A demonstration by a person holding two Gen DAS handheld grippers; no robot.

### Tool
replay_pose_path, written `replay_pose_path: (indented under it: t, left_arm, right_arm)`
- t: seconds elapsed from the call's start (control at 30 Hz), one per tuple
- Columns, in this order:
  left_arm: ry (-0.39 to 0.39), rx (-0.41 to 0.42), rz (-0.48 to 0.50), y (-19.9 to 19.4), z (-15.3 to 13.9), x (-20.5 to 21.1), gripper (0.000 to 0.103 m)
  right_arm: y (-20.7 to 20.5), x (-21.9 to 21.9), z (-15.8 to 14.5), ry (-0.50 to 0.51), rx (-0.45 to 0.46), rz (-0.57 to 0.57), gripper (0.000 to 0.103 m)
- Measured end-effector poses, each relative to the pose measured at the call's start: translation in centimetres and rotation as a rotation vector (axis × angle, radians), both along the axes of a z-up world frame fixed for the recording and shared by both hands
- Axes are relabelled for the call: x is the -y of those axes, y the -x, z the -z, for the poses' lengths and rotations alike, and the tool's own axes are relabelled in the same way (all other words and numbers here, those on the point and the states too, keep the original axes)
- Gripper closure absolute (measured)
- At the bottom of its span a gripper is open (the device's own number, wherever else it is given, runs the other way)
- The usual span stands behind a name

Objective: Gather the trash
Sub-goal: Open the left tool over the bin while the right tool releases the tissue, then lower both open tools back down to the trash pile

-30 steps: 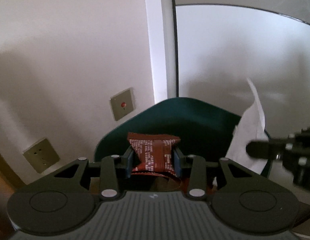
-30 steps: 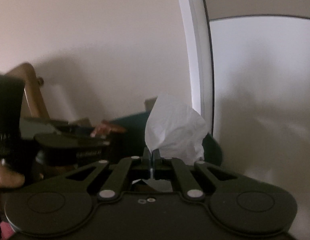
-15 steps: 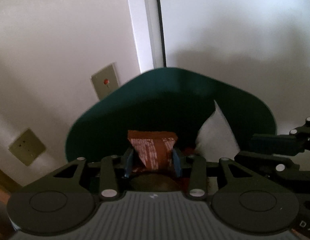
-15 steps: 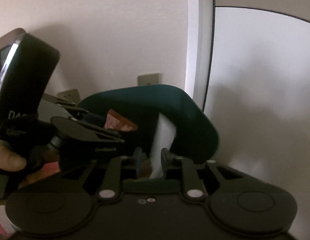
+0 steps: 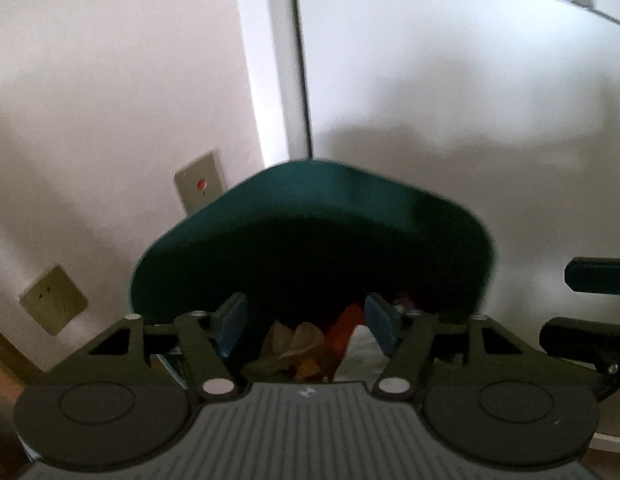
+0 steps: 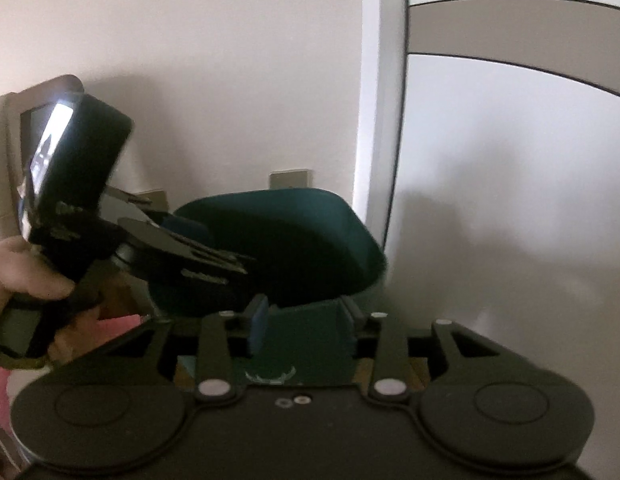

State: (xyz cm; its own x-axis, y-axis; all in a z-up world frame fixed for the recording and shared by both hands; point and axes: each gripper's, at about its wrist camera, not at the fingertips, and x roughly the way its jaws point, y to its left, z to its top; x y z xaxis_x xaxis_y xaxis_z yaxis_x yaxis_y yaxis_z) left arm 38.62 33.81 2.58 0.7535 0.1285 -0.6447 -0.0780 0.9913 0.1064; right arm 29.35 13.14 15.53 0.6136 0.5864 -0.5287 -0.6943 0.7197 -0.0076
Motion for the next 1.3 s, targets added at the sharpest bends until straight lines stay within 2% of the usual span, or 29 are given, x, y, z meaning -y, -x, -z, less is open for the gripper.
replay_pose_path:
  t: [0.13,0.23,0.3,0.5,0.63,0.7,0.9,0.97,1.03,1.13,1.3]
  left_arm:
    - [-0.014,0.043,0.042,2.6,-1.3,2.0,0.036]
    - [-0.001,0.079,0.068,4.5,-2.3,3.6,0.023]
    - [0.009,0.099,0.087,5.7,-2.8,4.7,0.023]
    - [0.038,0.114,0.150,7.8,-3.0,8.3,0.019]
    - [0.050,0.109,0.179,8.3,-1.7,10.9,0.014]
    - [0.069,0.102,0.186,8.2,-0.7,12.1,0.007]
    - [0.164,0.063,0.212,7.1,3.8,14.9,0.006]
    - [0.172,0.050,0.218,6.5,5.6,15.9,0.002]
    - [0.174,0.037,0.229,5.6,7.8,17.2,0.002]
    - [0.221,0.006,0.251,4.3,11.1,18.4,0.002]
    - [0.251,-0.093,0.279,1.6,18.3,20.8,0.001]
  right_arm:
    - [1.8,3.3,-0.5,-0.021,-0.001,0.020,0.060]
    - [3.2,5.8,-0.8,-0.040,0.000,0.033,0.055]
    - [4.1,7.5,-0.7,-0.051,-0.004,0.039,0.053]
    - [5.7,12.2,1.0,-0.067,-0.021,0.091,0.049]
    - [6.2,15.3,3.4,-0.068,-0.039,0.149,0.047]
    - [6.2,16.7,4.8,-0.076,-0.060,0.173,0.046]
    - [6.9,21.1,10.1,-0.062,-0.090,0.266,0.045]
    - [7.0,22.5,12.3,-0.057,-0.104,0.297,0.045]
    - [7.0,23.9,14.6,-0.050,-0.129,0.335,0.045]
    - [6.4,26.1,18.3,-0.024,-0.183,0.385,0.045]
    - [5.2,28.8,24.7,0.038,-0.258,0.439,0.045]
